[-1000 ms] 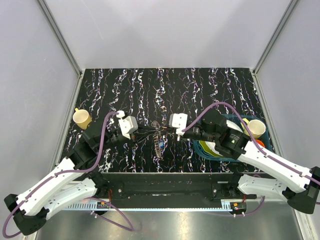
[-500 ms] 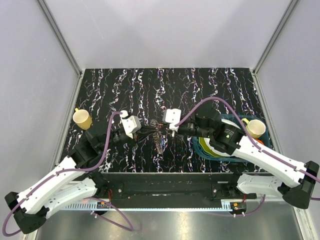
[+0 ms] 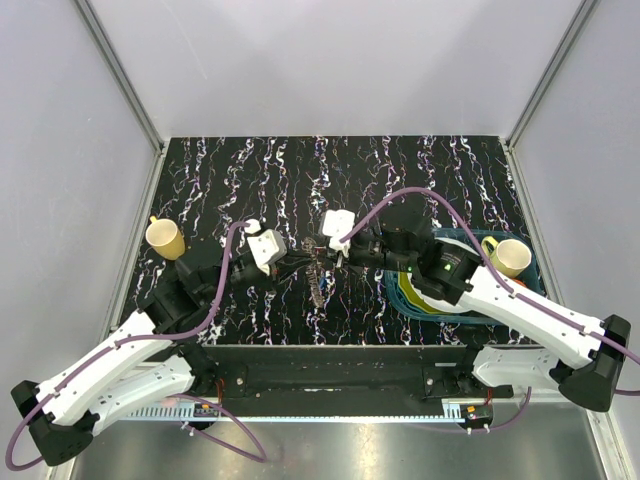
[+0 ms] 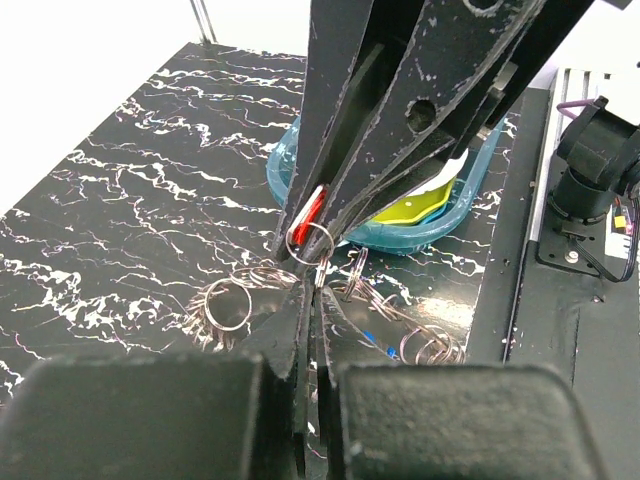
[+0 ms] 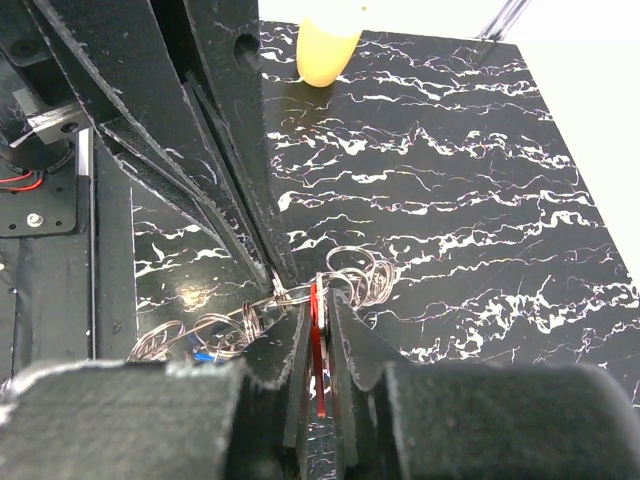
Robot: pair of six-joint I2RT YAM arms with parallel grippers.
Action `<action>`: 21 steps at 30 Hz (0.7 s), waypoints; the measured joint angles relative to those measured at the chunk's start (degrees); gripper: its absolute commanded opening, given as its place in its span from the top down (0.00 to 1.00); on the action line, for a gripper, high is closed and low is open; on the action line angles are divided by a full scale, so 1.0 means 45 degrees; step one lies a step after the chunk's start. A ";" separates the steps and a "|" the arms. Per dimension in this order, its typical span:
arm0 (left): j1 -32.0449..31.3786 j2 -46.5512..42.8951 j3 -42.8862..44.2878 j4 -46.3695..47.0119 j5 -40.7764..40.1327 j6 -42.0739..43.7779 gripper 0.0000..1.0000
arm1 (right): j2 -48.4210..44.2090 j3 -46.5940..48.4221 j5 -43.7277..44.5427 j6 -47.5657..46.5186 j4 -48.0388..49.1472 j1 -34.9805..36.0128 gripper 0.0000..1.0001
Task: Remove the keys from the keyring
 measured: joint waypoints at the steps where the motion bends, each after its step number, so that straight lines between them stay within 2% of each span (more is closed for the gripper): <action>1: 0.0005 0.0000 0.0000 -0.0010 -0.0010 0.0005 1.00 | 0.0010 0.0010 0.0010 0.0024 -0.0010 0.0000 0.85; 5: 0.0000 0.0010 0.0000 0.0005 -0.0039 0.0039 1.00 | 0.0073 0.0121 0.0117 0.0112 -0.0078 0.0000 0.80; 12: 0.0000 0.0151 0.0000 -0.0005 -0.0151 0.0039 1.00 | 0.0374 0.0515 0.0272 0.0272 -0.0495 0.0015 0.78; 16: 0.0000 0.0194 0.0000 -0.0053 -0.0165 0.0039 1.00 | 0.0432 0.0525 0.0311 0.0306 -0.0573 0.0019 0.73; 21: -0.0024 0.0204 0.0000 -0.0092 -0.0160 0.0039 1.00 | 0.0437 0.0525 0.0301 0.0296 -0.0597 0.0024 0.75</action>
